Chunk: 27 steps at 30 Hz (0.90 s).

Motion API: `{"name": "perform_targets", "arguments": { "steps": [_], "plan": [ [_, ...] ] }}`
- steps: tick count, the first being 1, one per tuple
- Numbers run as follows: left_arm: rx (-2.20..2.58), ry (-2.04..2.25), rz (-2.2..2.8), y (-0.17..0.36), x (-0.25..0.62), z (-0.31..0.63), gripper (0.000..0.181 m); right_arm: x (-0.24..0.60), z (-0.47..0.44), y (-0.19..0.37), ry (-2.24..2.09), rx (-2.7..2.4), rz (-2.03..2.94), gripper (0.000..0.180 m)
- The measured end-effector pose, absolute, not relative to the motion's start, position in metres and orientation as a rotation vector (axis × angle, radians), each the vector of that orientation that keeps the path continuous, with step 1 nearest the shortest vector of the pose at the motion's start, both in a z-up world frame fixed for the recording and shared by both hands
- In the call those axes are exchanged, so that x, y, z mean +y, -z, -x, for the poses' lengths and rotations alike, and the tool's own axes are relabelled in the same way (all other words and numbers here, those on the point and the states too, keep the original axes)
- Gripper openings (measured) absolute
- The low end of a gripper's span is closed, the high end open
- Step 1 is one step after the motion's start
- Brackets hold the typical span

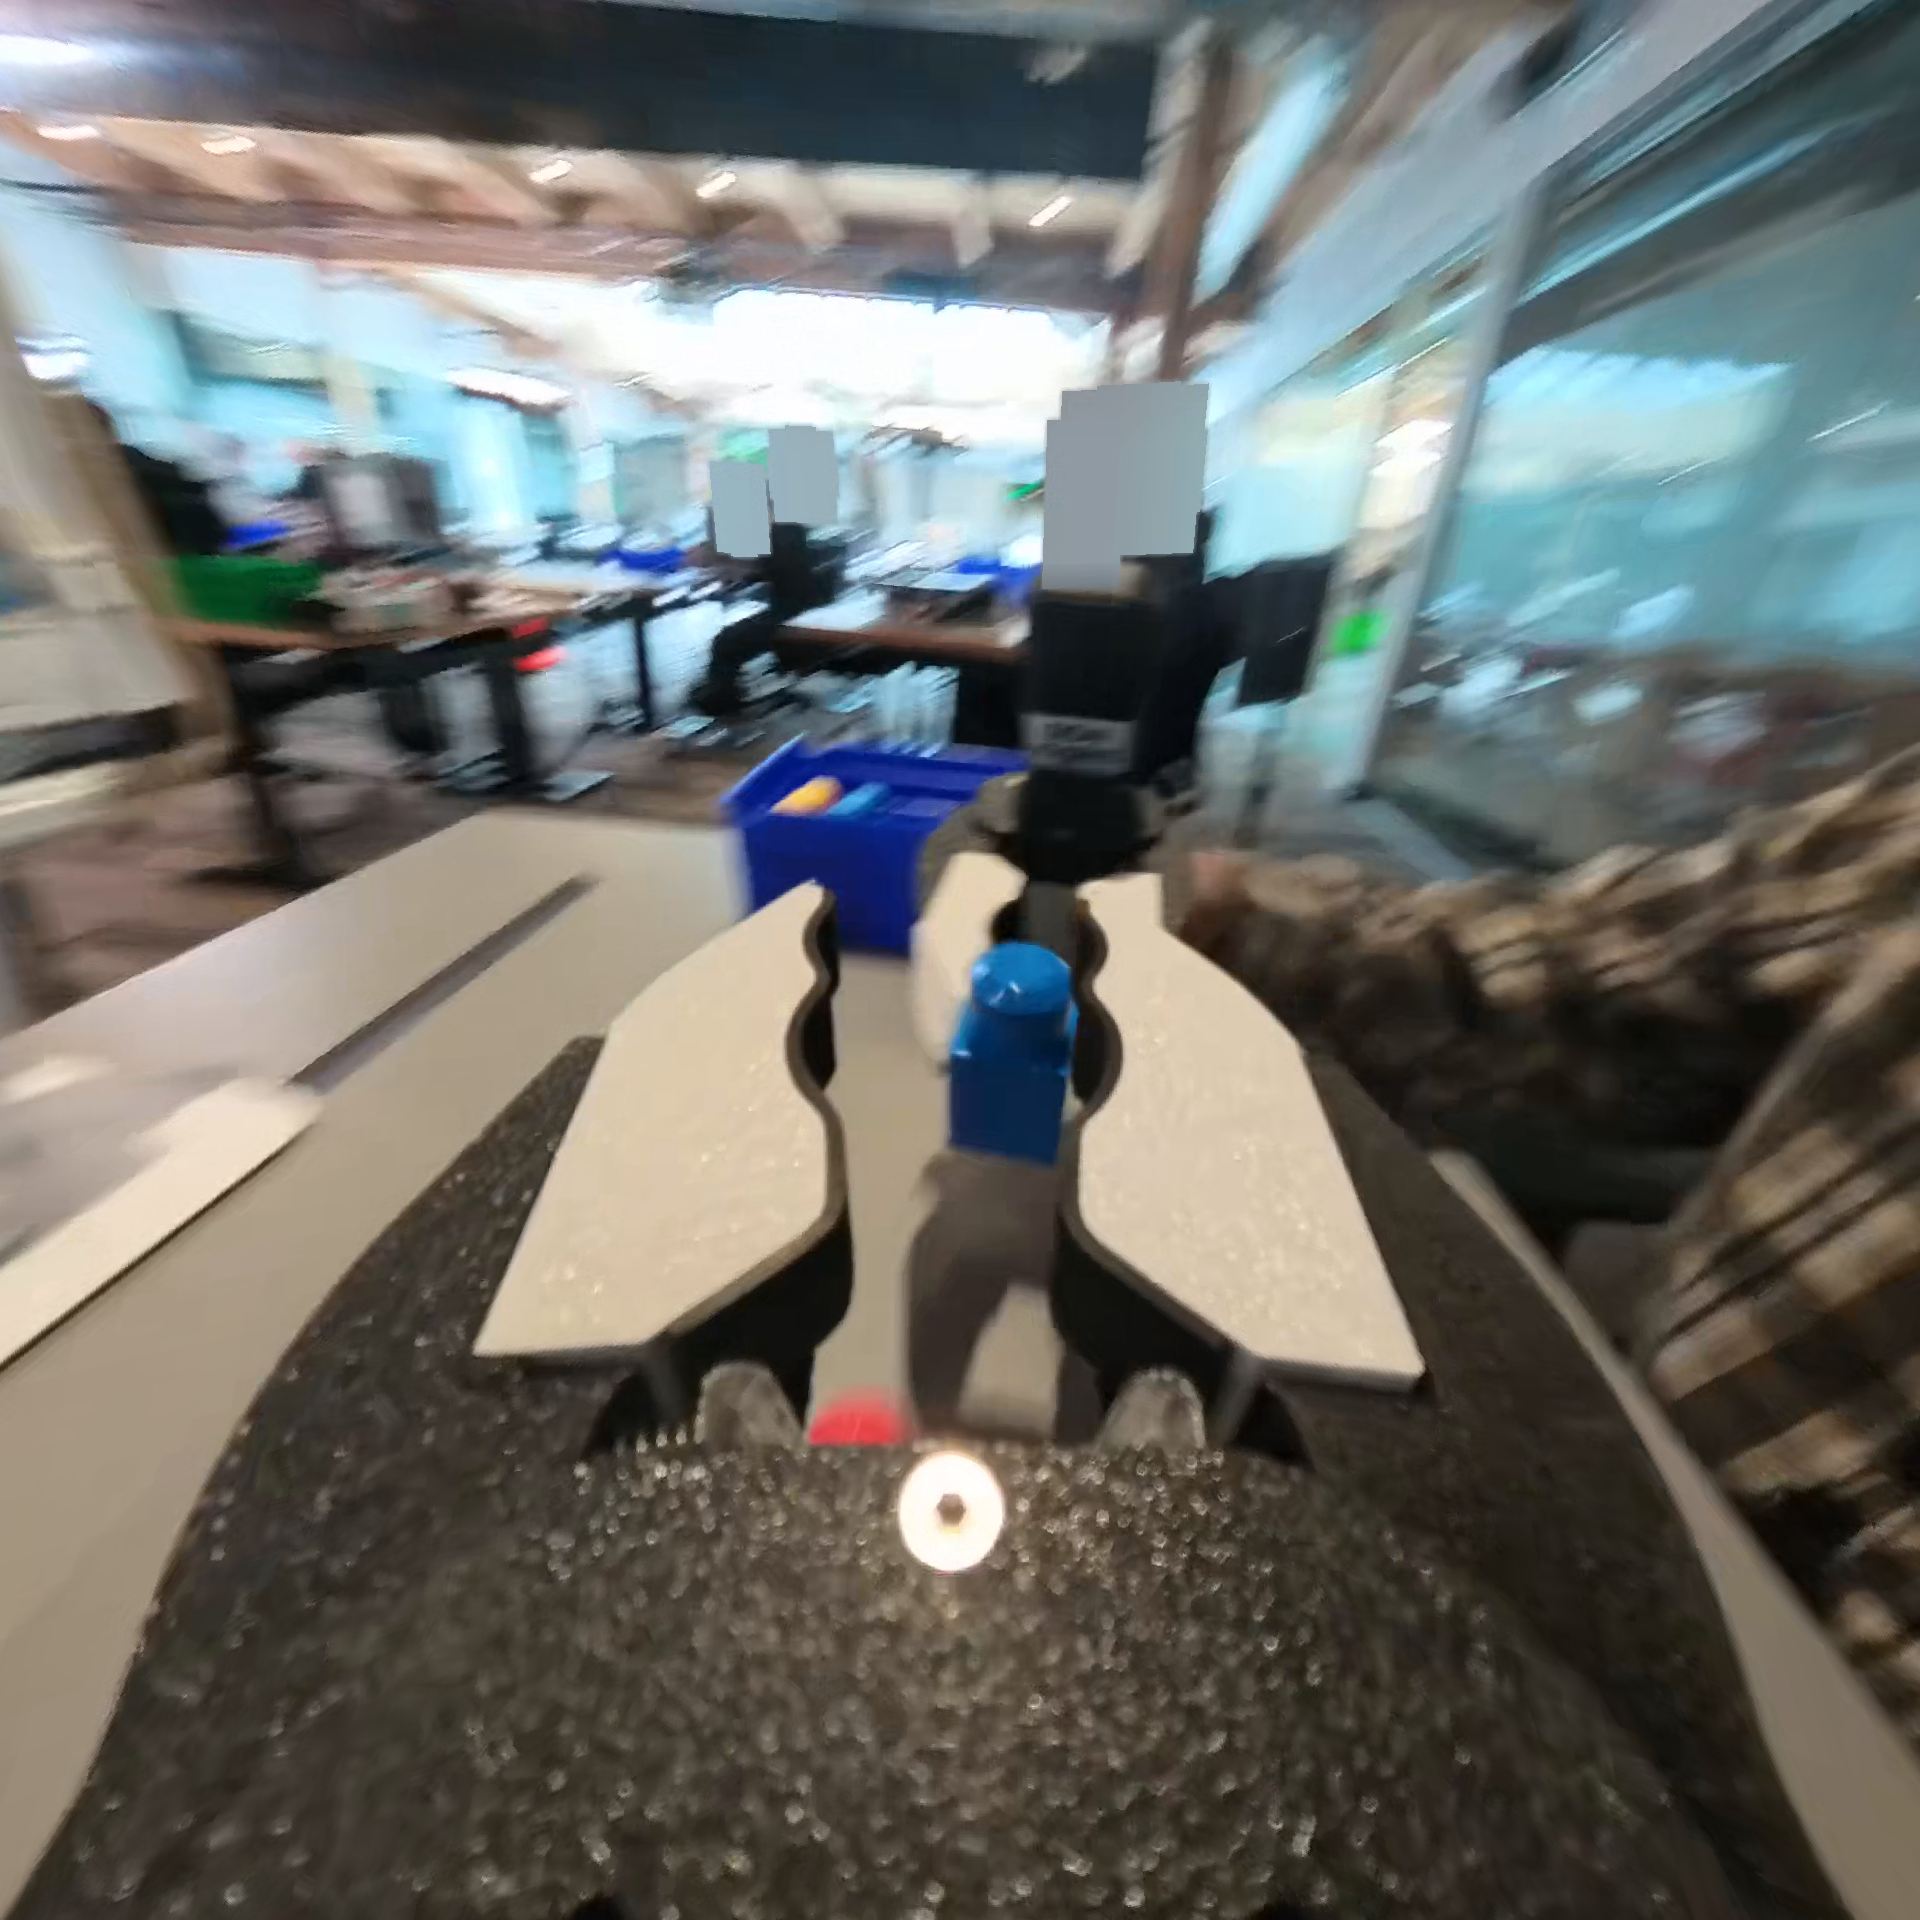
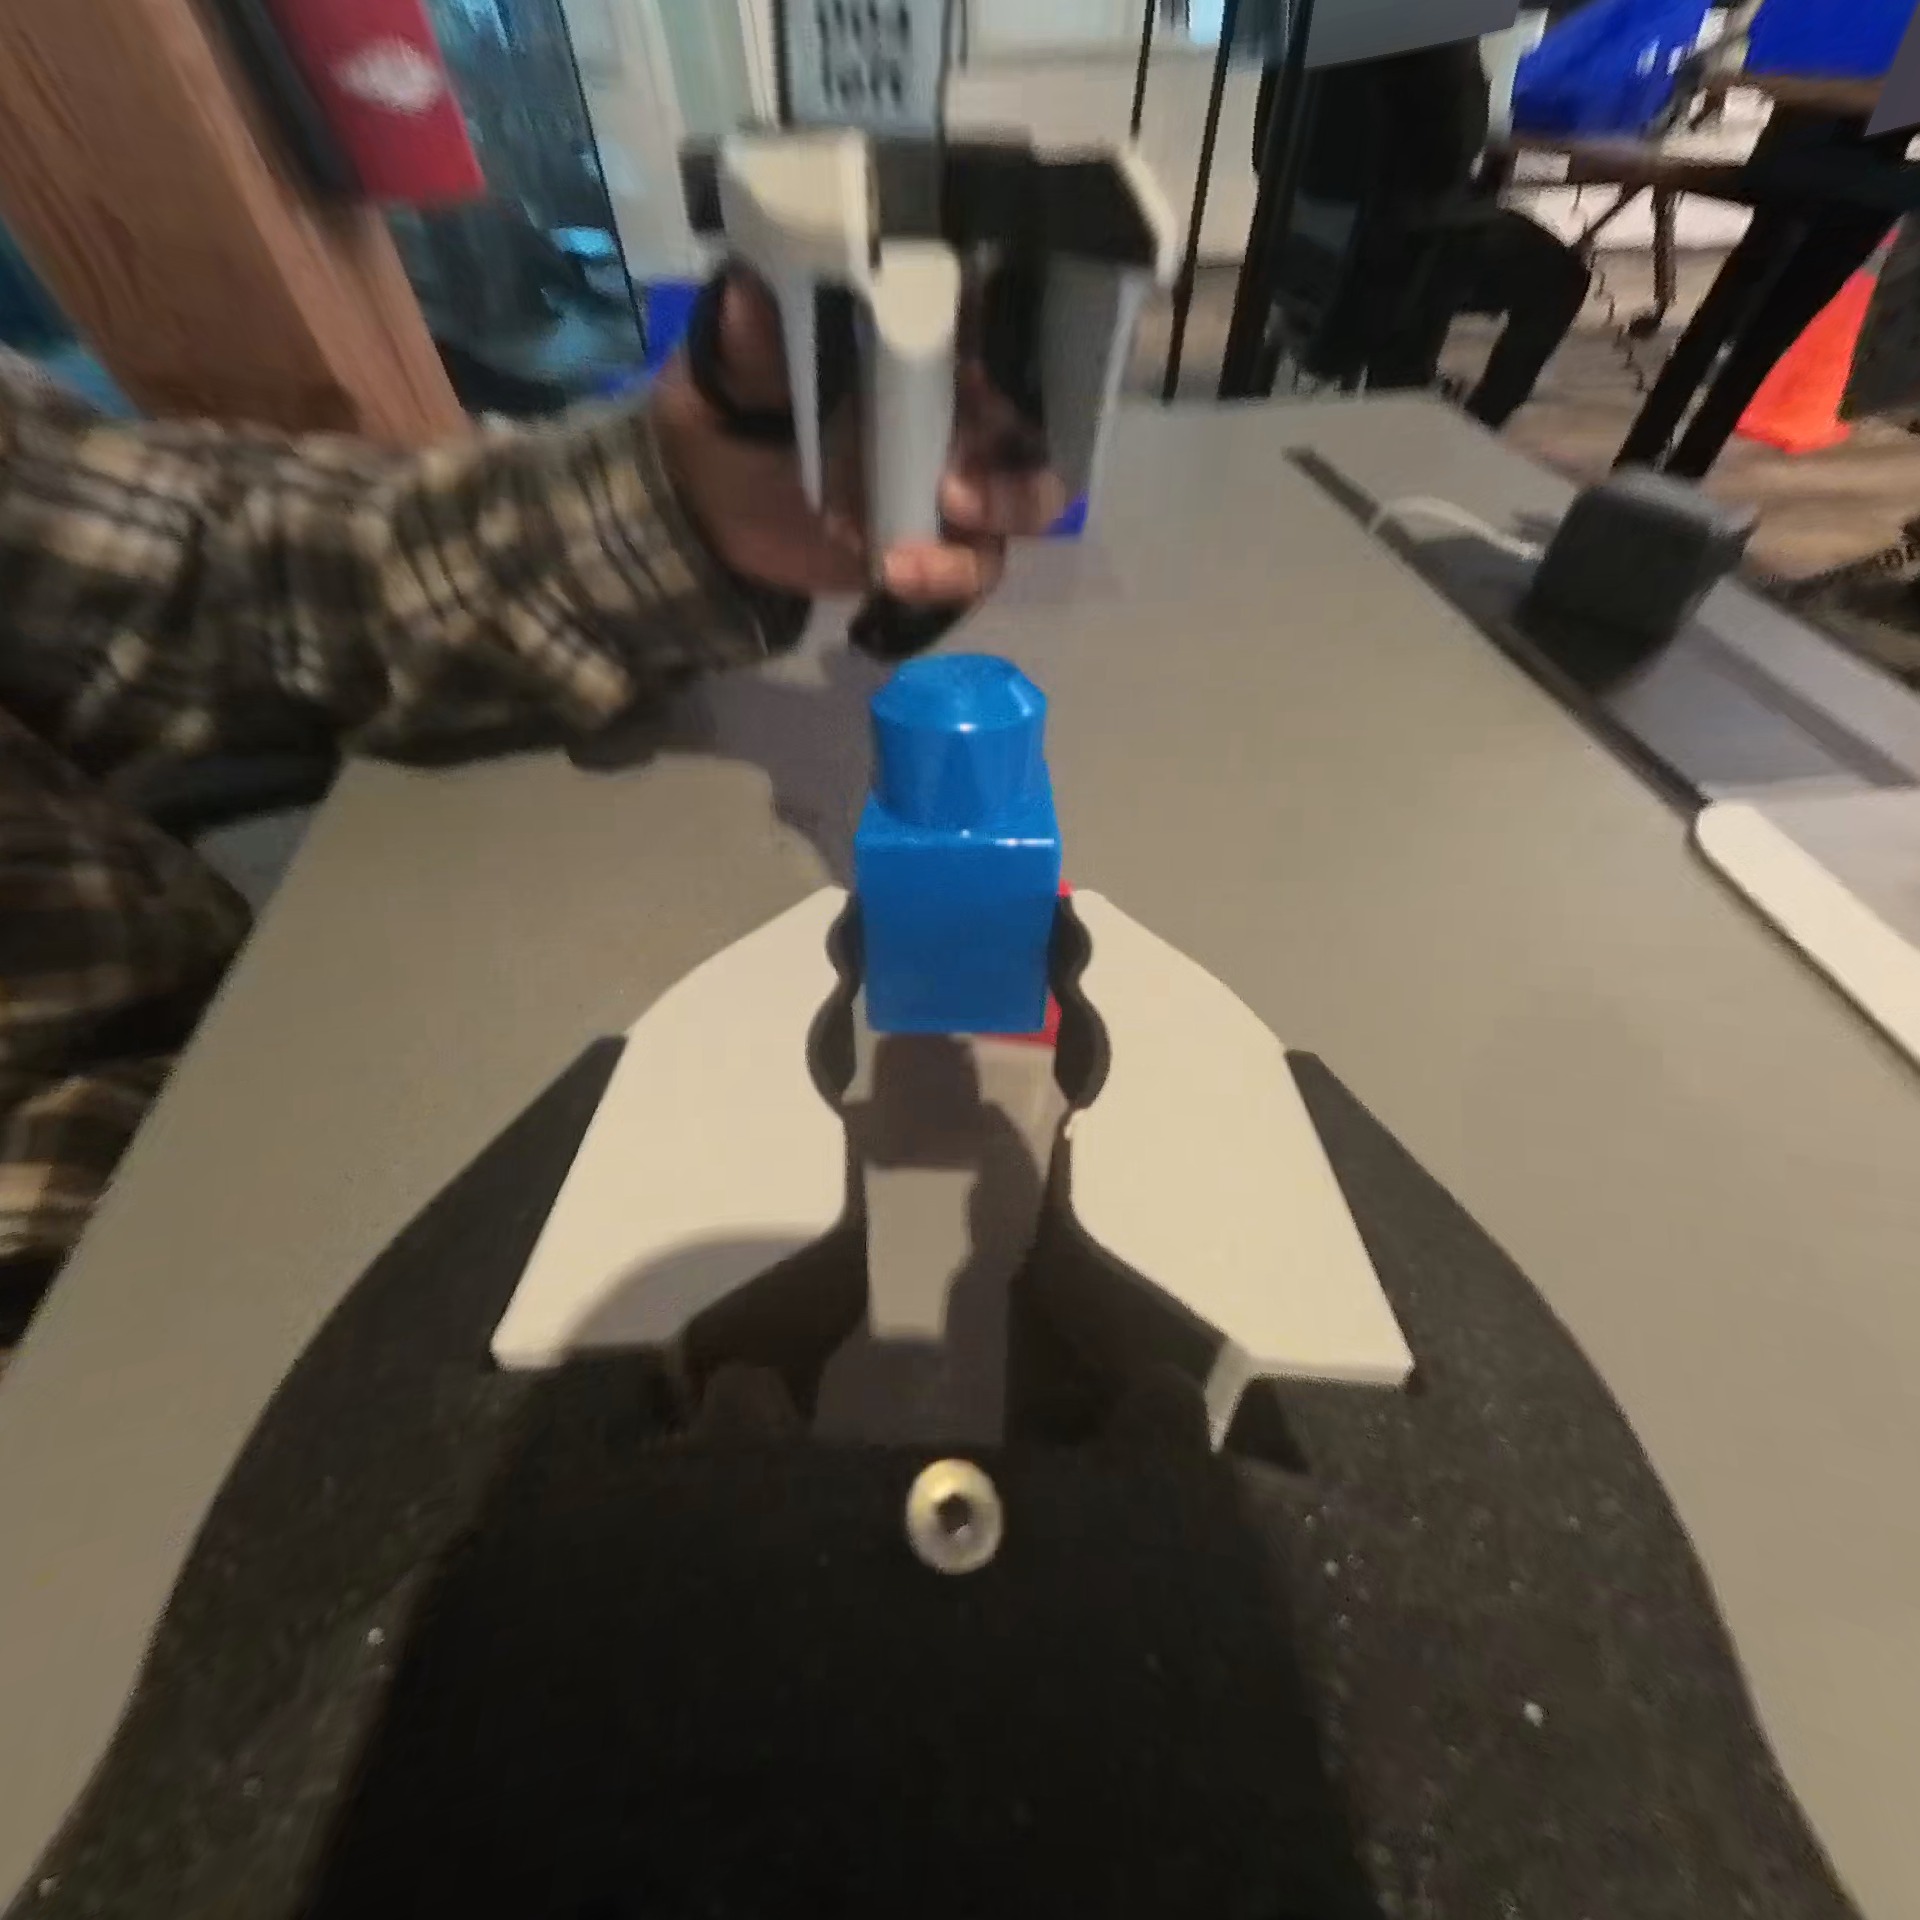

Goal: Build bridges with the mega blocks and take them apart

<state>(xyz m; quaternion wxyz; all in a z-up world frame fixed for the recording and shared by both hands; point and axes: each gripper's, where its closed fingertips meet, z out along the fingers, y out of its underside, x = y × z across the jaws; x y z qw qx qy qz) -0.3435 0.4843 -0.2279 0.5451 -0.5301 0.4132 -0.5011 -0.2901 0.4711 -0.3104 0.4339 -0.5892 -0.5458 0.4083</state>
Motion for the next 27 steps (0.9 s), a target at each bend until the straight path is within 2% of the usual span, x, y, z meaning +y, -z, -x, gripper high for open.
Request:
{"name": "perform_targets", "arguments": {
  "steps": [9,27],
  "plan": [
    [0.895,1.12,1.302,0.251,0.489,0.387,0.033,0.485,0.304,0.388,-0.882,-1.462,1.695,0.035],
    [1.007,1.107,1.366,0.268,0.483,0.378,0.033,0.486,0.307,0.424,-0.813,-1.592,1.879,0.035]
  ]
}}
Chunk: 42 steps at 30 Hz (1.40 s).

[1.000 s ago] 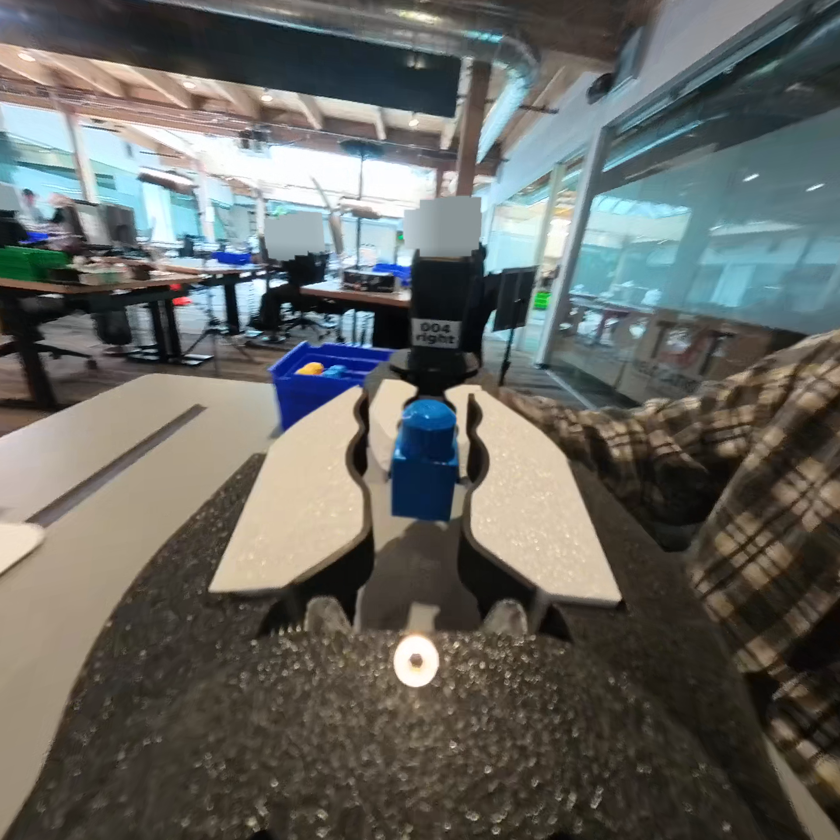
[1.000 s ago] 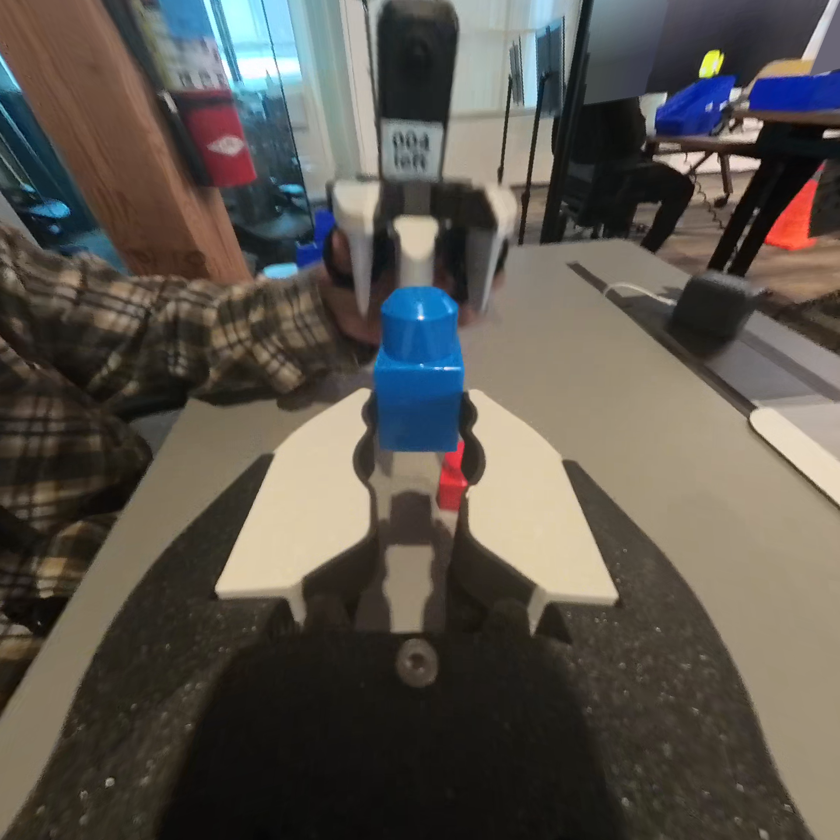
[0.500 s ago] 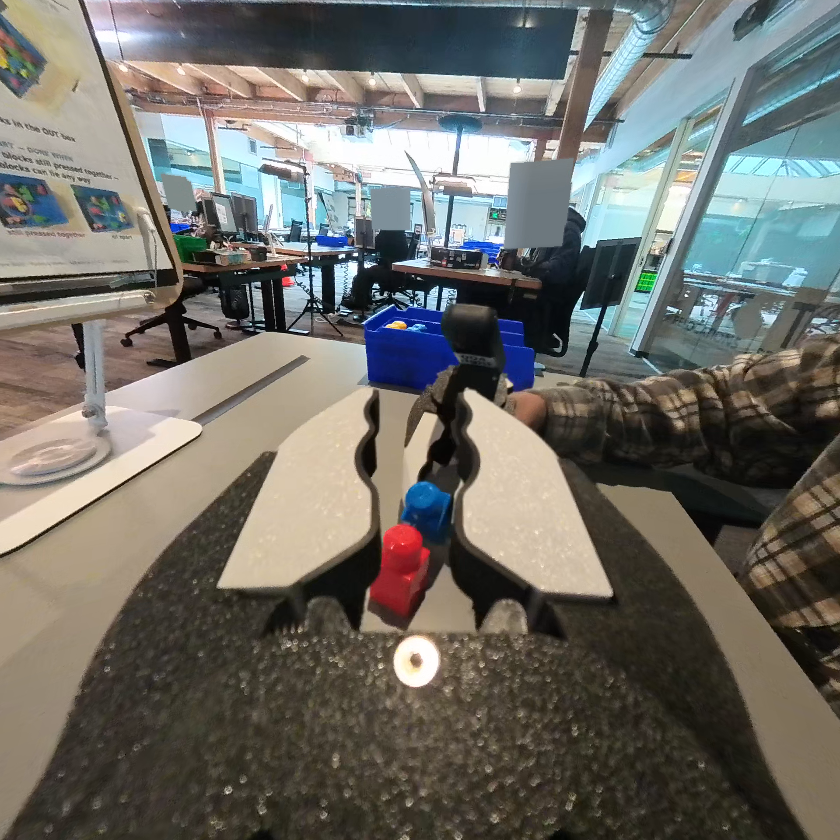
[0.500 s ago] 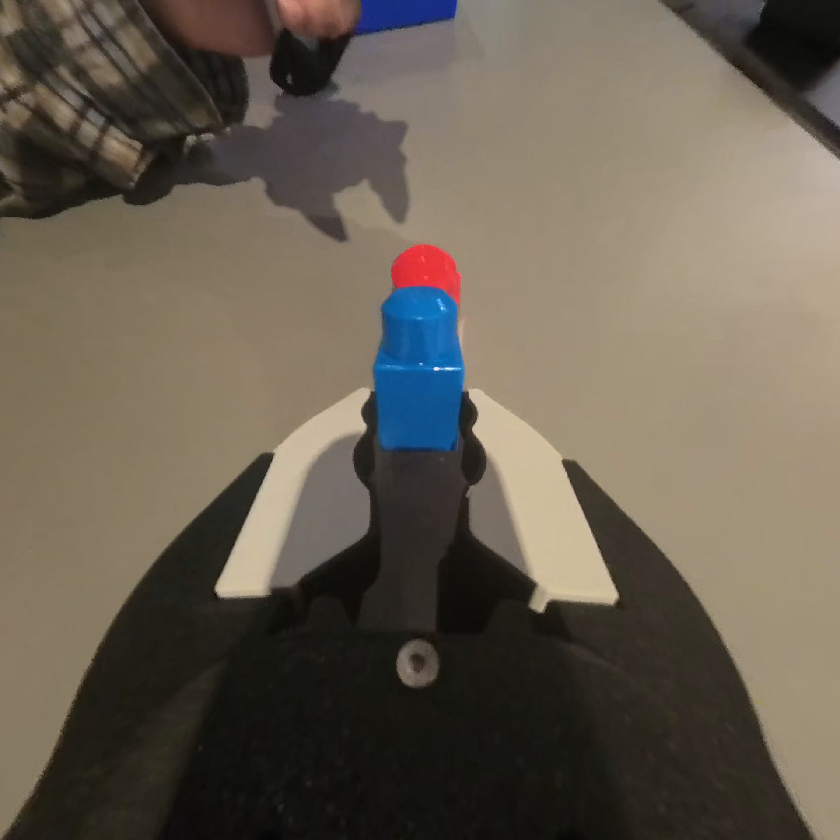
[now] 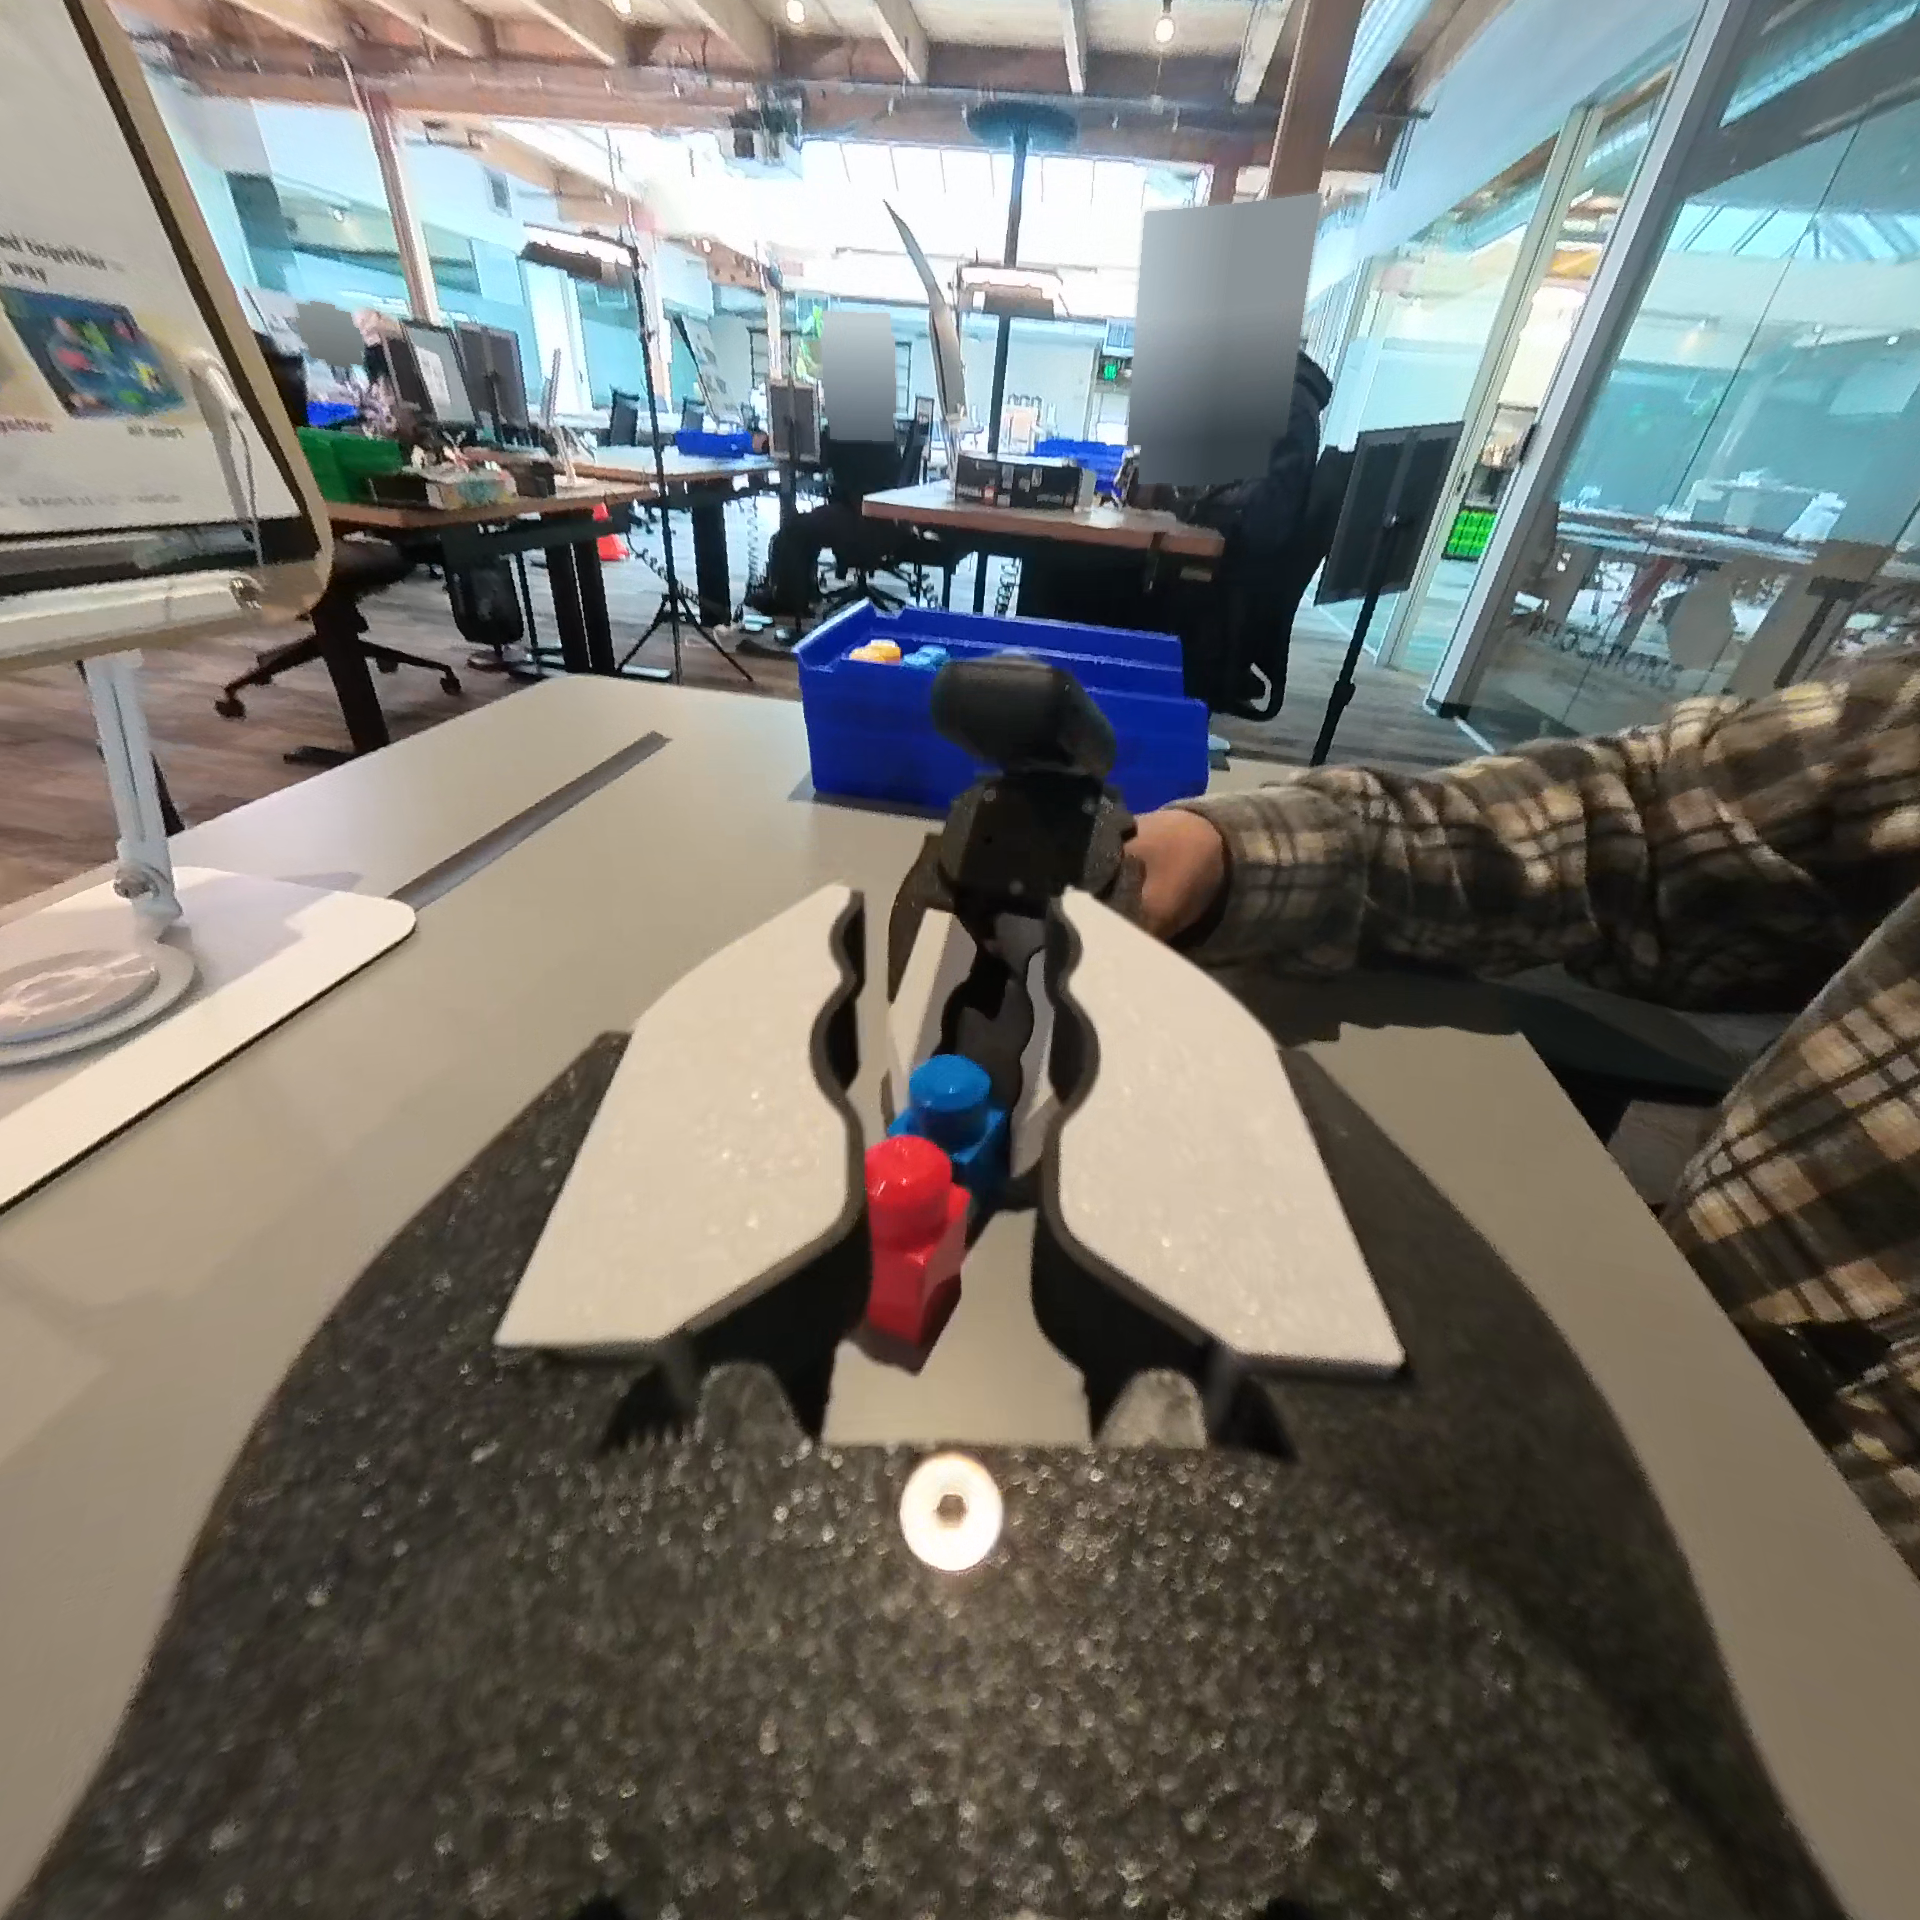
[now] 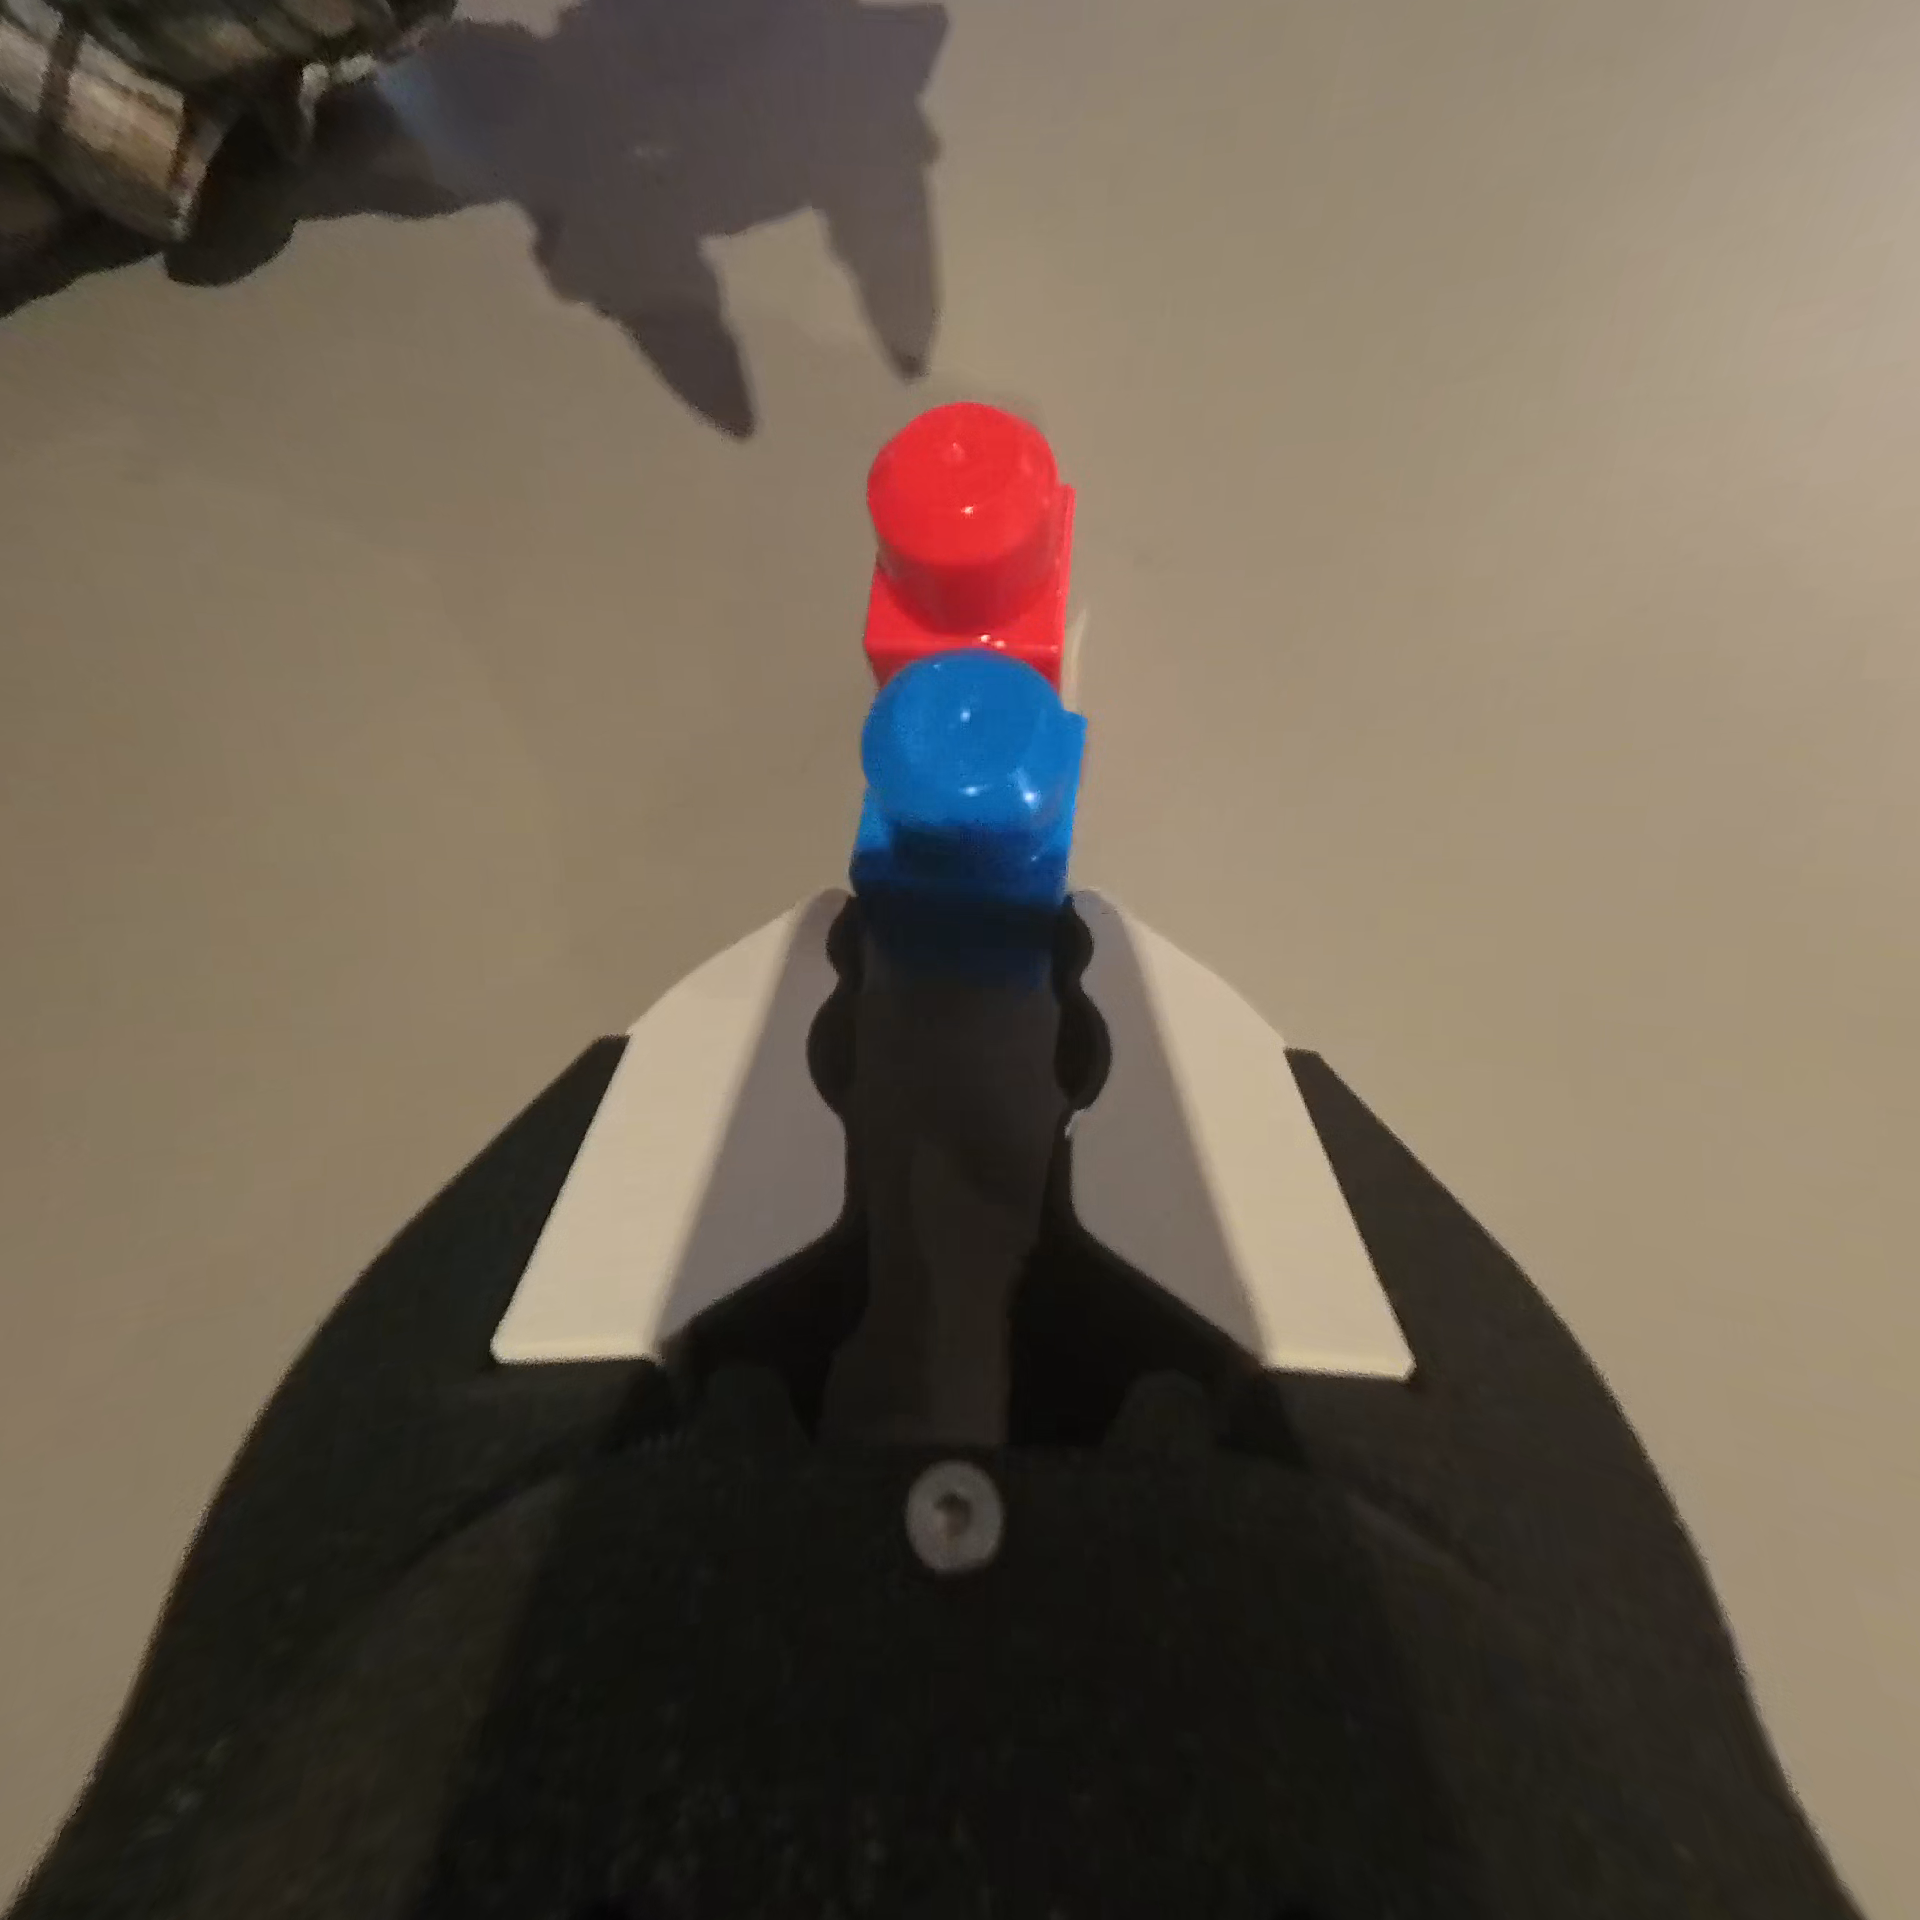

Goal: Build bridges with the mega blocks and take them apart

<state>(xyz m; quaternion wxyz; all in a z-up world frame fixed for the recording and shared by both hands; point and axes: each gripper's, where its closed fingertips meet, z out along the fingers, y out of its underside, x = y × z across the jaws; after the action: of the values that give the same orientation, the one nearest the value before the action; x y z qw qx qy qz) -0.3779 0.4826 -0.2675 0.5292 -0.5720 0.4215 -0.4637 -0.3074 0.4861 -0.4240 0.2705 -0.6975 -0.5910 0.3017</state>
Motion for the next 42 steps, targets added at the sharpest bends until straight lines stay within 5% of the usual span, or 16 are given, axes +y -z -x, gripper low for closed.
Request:
{"name": "perform_targets", "arguments": {
  "steps": [8,19,42],
  "plan": [
    [1.265,0.88,1.557,0.318,0.494,0.39,0.053,0.488,0.293,0.415,-0.77,-1.557,1.824,0.065],
    [1.578,0.778,1.777,0.379,0.504,0.385,0.055,0.484,0.285,0.411,-0.738,-1.524,1.798,0.052],
    [1.548,0.764,1.774,0.397,0.501,0.38,0.047,0.493,0.313,0.421,-0.712,-1.592,1.813,0.036]
  ]
}}
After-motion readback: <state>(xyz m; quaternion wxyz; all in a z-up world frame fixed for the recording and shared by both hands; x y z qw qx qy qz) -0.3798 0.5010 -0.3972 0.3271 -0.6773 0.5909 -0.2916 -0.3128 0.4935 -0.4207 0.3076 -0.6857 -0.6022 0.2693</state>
